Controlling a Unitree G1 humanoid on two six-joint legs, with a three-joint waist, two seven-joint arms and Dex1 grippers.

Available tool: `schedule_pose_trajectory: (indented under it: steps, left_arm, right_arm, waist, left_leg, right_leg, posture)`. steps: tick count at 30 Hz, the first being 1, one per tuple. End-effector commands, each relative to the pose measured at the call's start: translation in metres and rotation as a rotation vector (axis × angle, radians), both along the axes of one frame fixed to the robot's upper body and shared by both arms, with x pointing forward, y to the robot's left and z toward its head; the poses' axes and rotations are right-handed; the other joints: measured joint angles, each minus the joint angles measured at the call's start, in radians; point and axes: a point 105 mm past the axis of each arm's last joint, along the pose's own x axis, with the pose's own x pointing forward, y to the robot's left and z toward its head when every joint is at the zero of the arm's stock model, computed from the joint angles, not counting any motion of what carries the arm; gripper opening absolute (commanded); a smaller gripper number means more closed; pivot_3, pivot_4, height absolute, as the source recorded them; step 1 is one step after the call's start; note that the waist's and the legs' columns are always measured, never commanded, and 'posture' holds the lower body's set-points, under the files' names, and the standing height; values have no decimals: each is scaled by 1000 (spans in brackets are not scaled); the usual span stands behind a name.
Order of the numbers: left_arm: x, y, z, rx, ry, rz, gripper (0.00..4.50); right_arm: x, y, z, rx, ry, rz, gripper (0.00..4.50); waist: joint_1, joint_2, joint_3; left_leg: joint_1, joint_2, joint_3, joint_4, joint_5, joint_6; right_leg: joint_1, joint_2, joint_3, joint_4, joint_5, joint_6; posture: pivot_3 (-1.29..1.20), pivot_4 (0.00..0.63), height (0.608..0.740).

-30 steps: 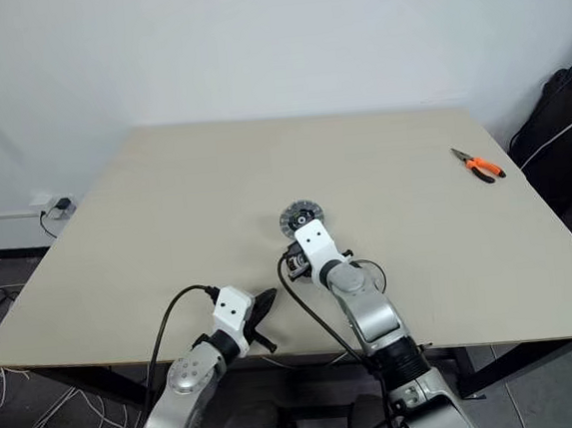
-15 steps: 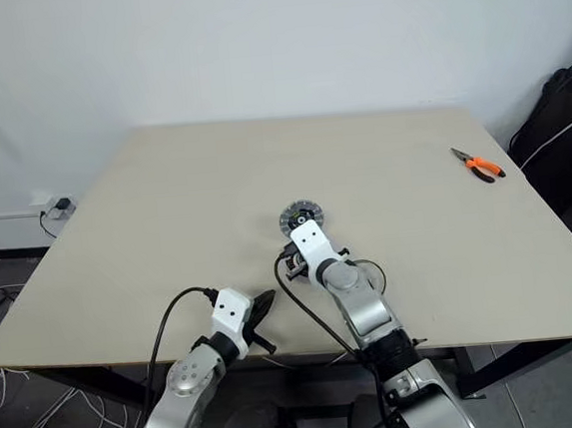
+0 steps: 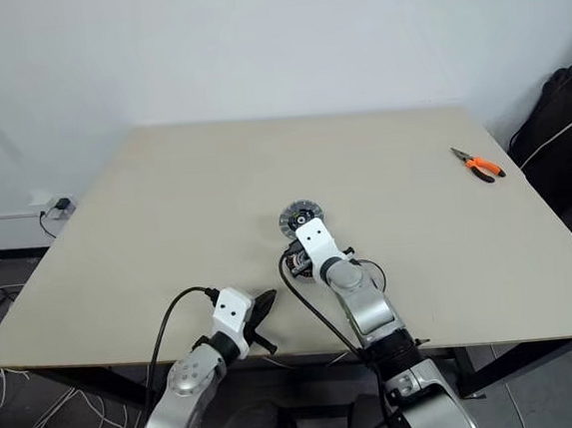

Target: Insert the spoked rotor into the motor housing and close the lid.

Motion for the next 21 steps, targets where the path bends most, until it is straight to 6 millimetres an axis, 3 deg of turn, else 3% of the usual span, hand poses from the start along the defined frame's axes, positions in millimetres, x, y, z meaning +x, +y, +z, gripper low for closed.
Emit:
schedule_pose_trajectory:
  steps: [1, 21]
  left_arm:
    - [4, -3, 15, -17, -57, -10, 0]
    - [5, -2, 15, -15, -59, -9, 0]
  right_arm:
    - [4, 4, 9, 9, -35, 6, 41]
    - [-1, 12, 0, 15, 9, 43, 41]
  waist:
    - [0, 0, 0]
    - [-5, 0, 0]
  left_leg:
    - [0, 0, 0, 0, 0, 0]
    - [0, 0, 0, 0, 0, 0]
  right_leg:
    - [0, 0, 0, 0, 0, 0]
    - [0, 0, 0, 0, 0, 0]
  posture:
    - [0, 0, 740]
    - [0, 0, 740]
